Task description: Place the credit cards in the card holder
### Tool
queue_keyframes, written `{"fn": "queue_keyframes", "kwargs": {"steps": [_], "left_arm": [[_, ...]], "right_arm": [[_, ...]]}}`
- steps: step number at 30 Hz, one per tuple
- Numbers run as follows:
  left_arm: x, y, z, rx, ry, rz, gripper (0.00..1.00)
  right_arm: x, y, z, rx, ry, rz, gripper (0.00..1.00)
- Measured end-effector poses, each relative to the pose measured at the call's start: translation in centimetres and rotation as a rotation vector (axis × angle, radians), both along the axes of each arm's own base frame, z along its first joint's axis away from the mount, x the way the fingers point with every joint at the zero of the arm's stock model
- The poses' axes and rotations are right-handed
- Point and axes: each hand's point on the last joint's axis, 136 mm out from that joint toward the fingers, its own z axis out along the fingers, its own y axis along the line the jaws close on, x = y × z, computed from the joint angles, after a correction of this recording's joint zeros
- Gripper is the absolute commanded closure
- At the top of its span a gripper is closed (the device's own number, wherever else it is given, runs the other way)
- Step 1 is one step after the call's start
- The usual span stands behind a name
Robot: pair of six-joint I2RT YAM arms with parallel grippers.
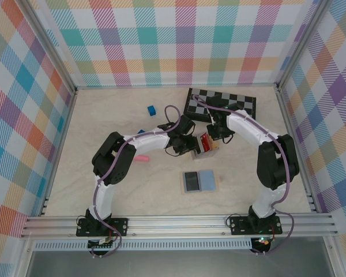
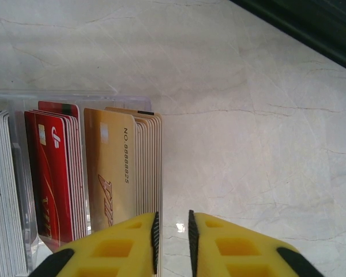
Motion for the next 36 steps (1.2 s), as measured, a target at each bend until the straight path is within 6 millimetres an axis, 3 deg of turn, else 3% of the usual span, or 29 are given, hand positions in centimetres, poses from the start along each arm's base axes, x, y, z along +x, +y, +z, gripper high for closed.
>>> {"fn": "queue_keyframes", "kwargs": {"steps": [2, 7, 16, 25, 36], "left_arm": [[0.0, 0.0, 0.0, 0.0, 0.0, 0.0, 0.58], [0.0, 0.0, 0.0, -0.002, 0.0, 0.0, 0.58], [-0.1, 0.0, 0.0, -0.003, 0.0, -0.001, 0.58], [-0.1, 0.0, 0.0, -0.003, 0.0, -0.001, 0.58], [-0.1, 0.0, 0.0, -0.005, -0.002, -0.001, 0.58]], "right_arm": [[0.0, 0.0, 0.0, -0.001, 0.0, 0.001, 0.81], [-0.2, 0.2, -0.1, 0.015, 0.011, -0.005, 0.63], [-0.4, 1.5, -0.2, 0.092, 0.031, -0.01, 0.52], [-0.3, 1.0, -2.8, 0.038, 0.08, -0.031, 0.51], [0.4, 0.4, -2.1, -0.022, 0.037, -0.034, 0.54]]}}
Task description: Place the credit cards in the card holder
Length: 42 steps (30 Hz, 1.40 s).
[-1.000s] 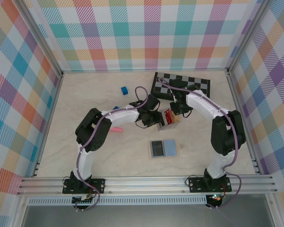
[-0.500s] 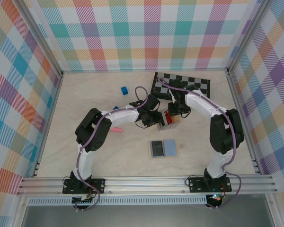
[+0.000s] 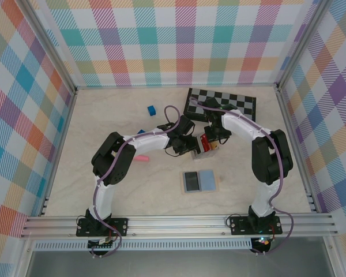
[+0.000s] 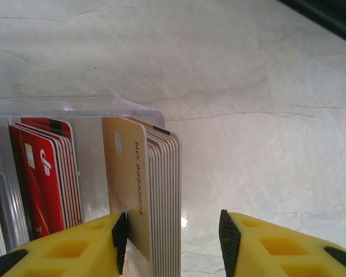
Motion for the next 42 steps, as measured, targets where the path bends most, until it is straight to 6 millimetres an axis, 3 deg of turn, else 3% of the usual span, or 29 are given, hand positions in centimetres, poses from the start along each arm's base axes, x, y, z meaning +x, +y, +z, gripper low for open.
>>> {"fn": "queue_keyframes", "kwargs": {"steps": [17, 29, 42], "left_arm": [[0.0, 0.0, 0.0, -0.001, 0.0, 0.0, 0.58], [0.0, 0.0, 0.0, -0.004, -0.003, 0.0, 0.58], [0.0, 0.0, 0.0, -0.004, -0.004, 0.0, 0.58]], "right_arm": [[0.0, 0.5, 0.6, -0.002, -0.014, 0.015, 0.7], [0.1, 0.5, 1.1, -0.025, -0.03, 0.023, 0.74], [-0.2, 0.7, 2.1, -0.02, -0.046, 0.033, 0.85]]}}
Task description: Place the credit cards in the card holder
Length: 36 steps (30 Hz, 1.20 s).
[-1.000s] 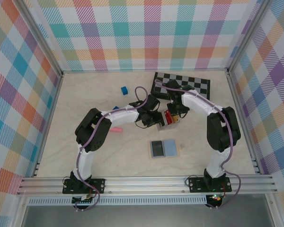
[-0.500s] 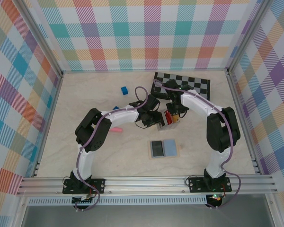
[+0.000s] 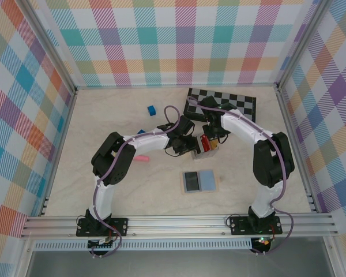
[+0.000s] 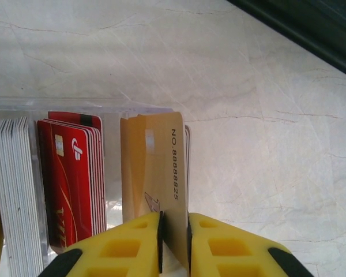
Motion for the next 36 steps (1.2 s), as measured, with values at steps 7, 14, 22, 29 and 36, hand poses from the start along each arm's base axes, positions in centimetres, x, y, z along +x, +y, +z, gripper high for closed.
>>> {"fn": "queue_keyframes", "kwargs": {"steps": [7, 14, 22, 29, 36], "left_arm": [[-0.1, 0.1, 0.0, 0.0, -0.001, 0.0, 0.56], [-0.6, 0.7, 0.3, 0.002, 0.001, 0.0, 0.44], [-1.3, 1.4, 4.9, -0.059, -0.07, 0.003, 0.32], [-3.2, 1.5, 9.9, -0.259, -0.146, 0.0, 0.3], [-4.4, -0.6, 11.3, -0.481, -0.112, -0.022, 0.33]], "right_arm": [[-0.7, 0.7, 3.0, 0.085, -0.042, 0.007, 0.92], [-1.9, 1.9, 5.1, 0.25, -0.052, -0.006, 0.95], [-4.0, 1.0, 6.8, 0.622, -0.031, -0.121, 0.96], [-6.1, 2.2, 7.4, 0.907, 0.021, -0.179, 0.95], [-7.5, 4.2, 8.0, 1.097, 0.095, -0.186, 0.95]]}}
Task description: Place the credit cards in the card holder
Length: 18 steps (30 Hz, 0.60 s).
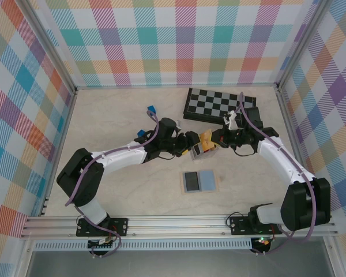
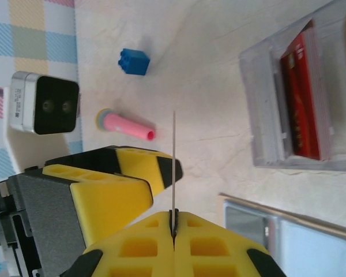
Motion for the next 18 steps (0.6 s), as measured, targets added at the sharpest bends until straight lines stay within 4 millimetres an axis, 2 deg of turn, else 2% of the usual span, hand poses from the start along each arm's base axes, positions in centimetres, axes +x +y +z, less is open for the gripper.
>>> {"fn": "queue_keyframes", "kwargs": {"steps": [2, 8, 14, 18], "left_arm": [[-0.1, -0.5, 0.8, -0.047, -0.001, -0.011, 0.37], [0.3, -1.7, 3.7, -0.175, -0.032, -0.028, 0.59], [0.6, -1.3, 3.4, -0.195, -0.015, -0.013, 0.78], [0.3, -1.0, 2.6, -0.195, 0.001, -0.007, 0.95]], "right_arm": [[-0.1, 0.4, 0.2, 0.035, 0.007, 0.004, 0.95], [-0.3, 1.0, 0.6, 0.106, 0.022, 0.017, 0.94], [0.0, 1.0, 1.0, 0.132, 0.017, 0.01, 0.93], [-0.1, 1.0, 0.6, 0.141, 0.035, 0.004, 0.89]]}}
